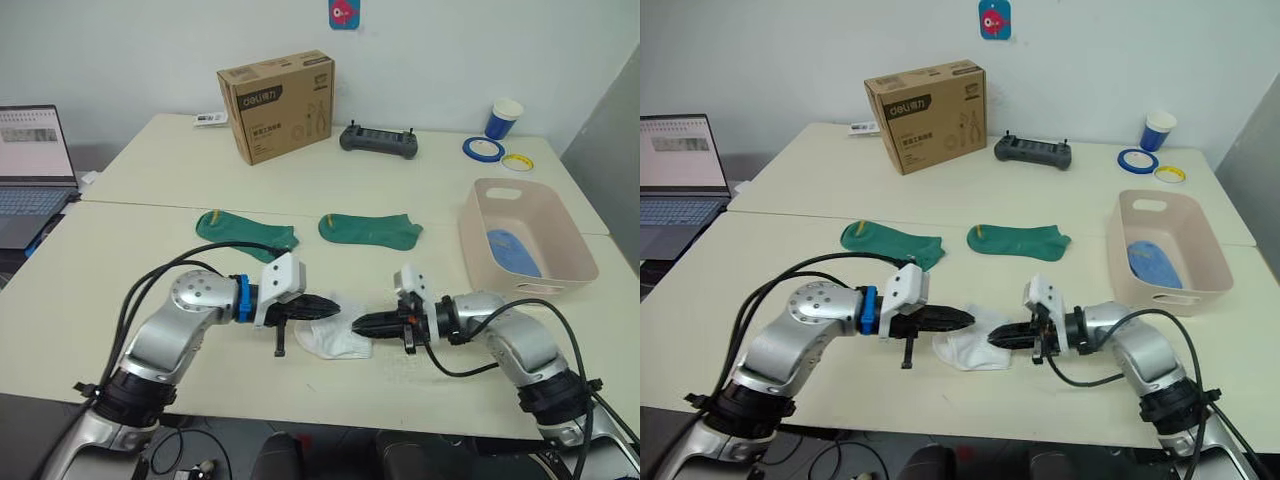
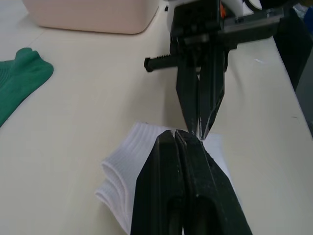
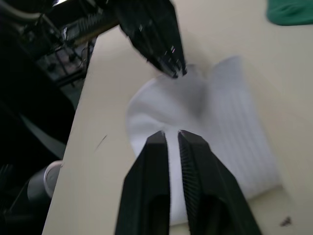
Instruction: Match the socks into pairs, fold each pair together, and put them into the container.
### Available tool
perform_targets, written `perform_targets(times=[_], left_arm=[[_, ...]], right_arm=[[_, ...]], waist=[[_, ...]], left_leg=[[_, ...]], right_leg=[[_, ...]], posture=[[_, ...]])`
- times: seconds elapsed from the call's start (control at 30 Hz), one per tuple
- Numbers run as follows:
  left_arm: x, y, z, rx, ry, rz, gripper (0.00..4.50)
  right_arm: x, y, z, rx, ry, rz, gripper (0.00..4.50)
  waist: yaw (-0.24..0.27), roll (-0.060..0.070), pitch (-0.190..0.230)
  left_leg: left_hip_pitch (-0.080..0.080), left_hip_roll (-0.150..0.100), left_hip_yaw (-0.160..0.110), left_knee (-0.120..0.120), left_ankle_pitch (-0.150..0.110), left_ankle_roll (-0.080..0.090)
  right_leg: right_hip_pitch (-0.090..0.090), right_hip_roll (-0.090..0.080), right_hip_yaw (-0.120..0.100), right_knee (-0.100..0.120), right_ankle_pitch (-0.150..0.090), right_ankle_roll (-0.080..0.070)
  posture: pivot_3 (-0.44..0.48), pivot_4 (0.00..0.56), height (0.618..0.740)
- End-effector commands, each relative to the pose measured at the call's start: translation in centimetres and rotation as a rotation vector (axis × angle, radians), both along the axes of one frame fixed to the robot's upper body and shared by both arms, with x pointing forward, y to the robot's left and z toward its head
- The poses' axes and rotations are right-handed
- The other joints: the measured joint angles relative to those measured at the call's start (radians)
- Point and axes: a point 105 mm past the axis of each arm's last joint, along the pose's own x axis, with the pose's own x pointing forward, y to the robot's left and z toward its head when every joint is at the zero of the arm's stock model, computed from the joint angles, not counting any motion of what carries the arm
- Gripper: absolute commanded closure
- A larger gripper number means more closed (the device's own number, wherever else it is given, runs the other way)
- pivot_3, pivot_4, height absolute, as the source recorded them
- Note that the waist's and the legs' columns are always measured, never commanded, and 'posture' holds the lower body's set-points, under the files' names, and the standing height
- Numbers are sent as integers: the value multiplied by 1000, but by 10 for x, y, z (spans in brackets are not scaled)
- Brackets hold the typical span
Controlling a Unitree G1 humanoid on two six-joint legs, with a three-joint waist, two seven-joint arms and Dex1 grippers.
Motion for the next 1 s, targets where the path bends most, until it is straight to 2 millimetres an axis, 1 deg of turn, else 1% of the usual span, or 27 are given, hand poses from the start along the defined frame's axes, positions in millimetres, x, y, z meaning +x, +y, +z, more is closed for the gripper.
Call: perform_targets(times=[0.03, 0.07, 0.1, 0.17, 0.27, 0.37, 0.47, 0.53, 0.6, 0.7, 0.83, 0.93, 1.0], left_arm=[[-3, 20, -31, 138, -7, 6, 4500], [-4, 22, -33, 136, 0, 15, 4500], [-5, 24, -33, 119, 16, 24, 4500], [-7, 28, -36, 108, 34, 42, 4500], [-8, 36, -47, 156, 41, 53, 4500], [-6, 42, -57, 176, 51, 88, 4500], [-6, 43, -60, 168, 61, 96, 4500], [-7, 45, -62, 175, 61, 94, 4500], [-7, 46, -62, 175, 58, 95, 4500], [-5, 46, -59, 168, 50, 105, 4500], [-2, 43, -56, 157, 37, 110, 4500], [1, 41, -52, 128, 31, 123, 4500], [-1, 41, -51, 126, 36, 115, 4500]], right_arm=[[0, -16, 16, 10, 110, -78, 2829], [-4, -19, 14, -18, 143, -80, 2466], [-3, -22, 11, -53, 150, -108, 2099], [4, -28, 7, -101, 149, -194, 1368], [3, -28, 4, -90, 238, -231, 327], [0, -20, 1, -66, 328, -225, 327], [-1, -6, -1, -21, 438, -216, 327], [0, 1, -2, -11, 467, -218, 327], [1, 7, -2, 2, 486, -214, 327], [3, 21, -3, 35, 531, -200, 327], [4, 32, -3, 55, 551, -185, 327], [6, 35, -4, 58, 548, -186, 932], [7, 35, -5, 65, 550, -192, 1627]], waist=[[-3, 0, 0], [-4, 0, 0], [-2, 0, 0], [0, 0, 0], [0, 0, 0], [-1, 0, 0], [-6, 0, 0], [-8, 0, -1], [-13, 0, -1], [-19, 0, -1], [-19, 1, -1], [-19, 1, -1], [-20, 1, -1]], left_leg=[[0, 0, 0, 0, 0, 0], [0, 0, 0, -1, 0, 0], [0, 0, 0, -1, 0, 0], [-1, 0, 0, -2, 0, 0], [-1, 0, 0, -2, 0, 0], [0, 0, 1, -2, 0, 0], [0, 0, 1, -2, 0, 0], [1, 0, 0, -2, 0, 0], [1, 0, 0, -2, 0, 0], [1, 0, 1, -2, 0, 0], [0, 0, 0, -2, 0, 0], [0, 0, 0, -2, 0, 0], [0, 0, 0, -2, 0, 0]], right_leg=[[0, 0, 0, 0, 0, -1], [-1, 0, 1, 0, 0, -1], [-1, 0, 0, 0, 0, -2], [-1, -1, 0, -1, 0, -3], [-1, -1, 0, -1, -2, -1], [-1, -1, 0, -1, -1, -1], [0, -1, 0, 0, -1, 0], [0, 0, 0, 0, 0, 0], [0, -1, 0, 0, 0, 0], [0, -1, 0, 0, 0, 0], [0, -1, 0, 0, 0, 0], [0, -1, 0, 0, 0, 0], [0, -1, 0, 0, 0, 0]], posture=[[0, 150, 740], [0, 150, 740], [0, 150, 740], [0, 150, 740], [0, 150, 740], [0, 150, 740], [0, 150, 740], [0, 150, 740], [0, 150, 740], [0, 150, 740], [0, 150, 740], [0, 150, 740], [0, 150, 740]])
